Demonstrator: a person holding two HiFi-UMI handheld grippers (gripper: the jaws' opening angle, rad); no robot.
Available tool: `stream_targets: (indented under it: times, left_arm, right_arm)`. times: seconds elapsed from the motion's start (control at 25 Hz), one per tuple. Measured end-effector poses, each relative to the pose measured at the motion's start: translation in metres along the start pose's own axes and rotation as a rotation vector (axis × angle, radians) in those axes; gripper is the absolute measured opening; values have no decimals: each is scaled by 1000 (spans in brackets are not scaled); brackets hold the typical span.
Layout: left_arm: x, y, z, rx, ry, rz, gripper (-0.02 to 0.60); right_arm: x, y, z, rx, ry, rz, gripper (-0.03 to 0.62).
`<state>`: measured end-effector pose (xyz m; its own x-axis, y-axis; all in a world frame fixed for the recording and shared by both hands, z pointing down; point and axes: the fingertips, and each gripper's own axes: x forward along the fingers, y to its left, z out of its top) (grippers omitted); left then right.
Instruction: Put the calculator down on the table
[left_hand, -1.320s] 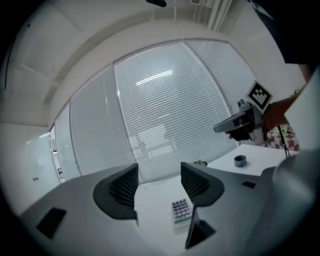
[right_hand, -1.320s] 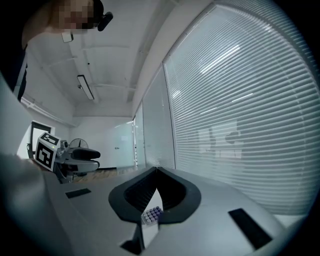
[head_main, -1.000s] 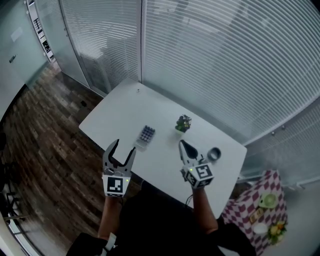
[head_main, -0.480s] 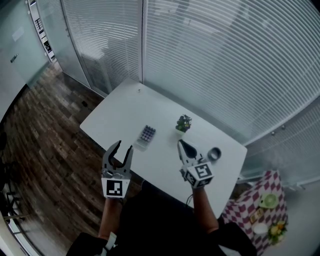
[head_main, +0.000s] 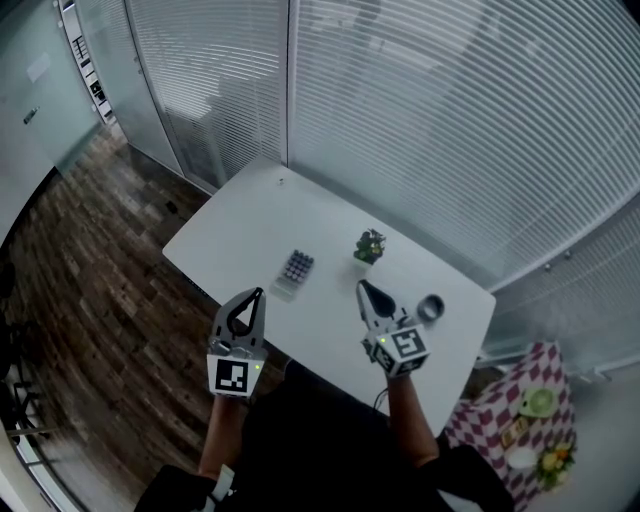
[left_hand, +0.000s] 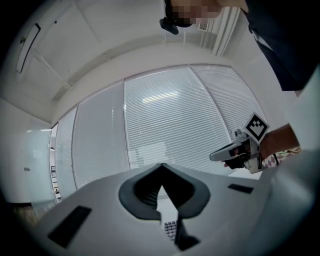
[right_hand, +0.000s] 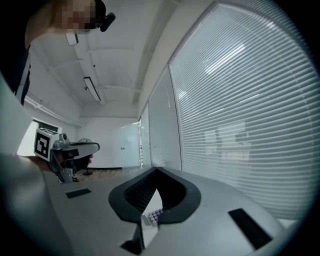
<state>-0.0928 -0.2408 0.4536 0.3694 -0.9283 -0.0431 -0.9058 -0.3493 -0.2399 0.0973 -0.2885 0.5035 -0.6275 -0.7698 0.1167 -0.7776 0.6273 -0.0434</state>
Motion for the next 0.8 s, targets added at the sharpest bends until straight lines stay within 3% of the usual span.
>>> stream_targets:
  times: [0.16,0.68,0.8]
  left_arm:
    - [1,-2,3,9,-10,-4,6]
    - [1,2,-12,-79,20,5,7]
    - [-1,5,-10,-55,14,21,6]
  right_arm:
    - [1,11,0,-42,21,14,6]
    - [4,21,2,-118,26,27,5]
    - [4,21,2,-110,31,29,5]
